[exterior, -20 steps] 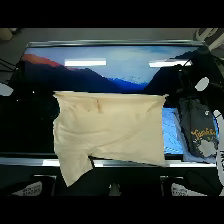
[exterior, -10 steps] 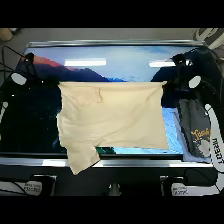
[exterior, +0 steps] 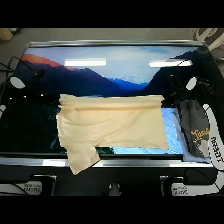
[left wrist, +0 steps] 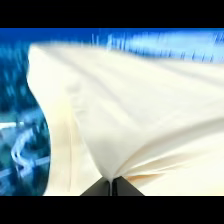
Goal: Fold the shirts.
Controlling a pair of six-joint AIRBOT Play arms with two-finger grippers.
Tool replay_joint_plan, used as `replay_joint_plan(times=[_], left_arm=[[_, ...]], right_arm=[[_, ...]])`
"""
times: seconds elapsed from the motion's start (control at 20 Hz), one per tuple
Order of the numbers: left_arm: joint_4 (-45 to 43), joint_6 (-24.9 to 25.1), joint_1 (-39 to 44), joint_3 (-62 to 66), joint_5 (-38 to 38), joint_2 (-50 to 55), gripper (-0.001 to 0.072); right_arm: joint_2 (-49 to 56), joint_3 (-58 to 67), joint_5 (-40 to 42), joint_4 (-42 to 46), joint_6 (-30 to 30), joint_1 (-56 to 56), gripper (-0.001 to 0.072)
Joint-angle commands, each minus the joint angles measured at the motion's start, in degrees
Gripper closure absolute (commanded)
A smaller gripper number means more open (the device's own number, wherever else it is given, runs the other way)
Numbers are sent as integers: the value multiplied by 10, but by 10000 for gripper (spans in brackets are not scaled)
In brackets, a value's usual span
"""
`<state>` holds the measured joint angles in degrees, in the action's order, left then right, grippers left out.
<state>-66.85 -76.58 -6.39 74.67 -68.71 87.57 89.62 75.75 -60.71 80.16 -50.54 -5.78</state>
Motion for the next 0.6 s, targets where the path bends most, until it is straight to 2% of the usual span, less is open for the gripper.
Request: replay_joint_plan(times=[0.0, 0.05, 0.1, 0.15, 0.2, 0.25, 0.35, 0.45, 0.55], left_arm=[[-13, -19, -2, -62, -50, 9, 683], [-13, -30, -2, -64, -55, 15, 682], [-9, -45, -3, -64, -55, 18, 634], [-2, -45, -4, -60, -64, 17, 425], [-3, -45, -5, -51, -79, 16, 219], [-5, -45, -9, -37, -102, 14, 187], [-9, -45, -26, -20, -148, 1, 192], [-30, -64, -46, -56, -170, -34, 193], [-31, -57, -59, -152, -156, -93, 195]], right_arm=[[26, -4, -79, -4, -24, -1, 691], [33, -4, -90, -5, -38, -1, 690], [34, -4, -97, -5, -53, -1, 688], [32, -3, -96, -5, -63, -1, 618], [27, -2, -100, -5, -69, -1, 443], [17, 1, -122, 0, -68, -2, 302], [-9, 2, -192, 43, -59, -2, 152], [-32, -28, -249, 89, -53, -2, 155], [-73, -108, -228, 61, -45, -2, 183]])
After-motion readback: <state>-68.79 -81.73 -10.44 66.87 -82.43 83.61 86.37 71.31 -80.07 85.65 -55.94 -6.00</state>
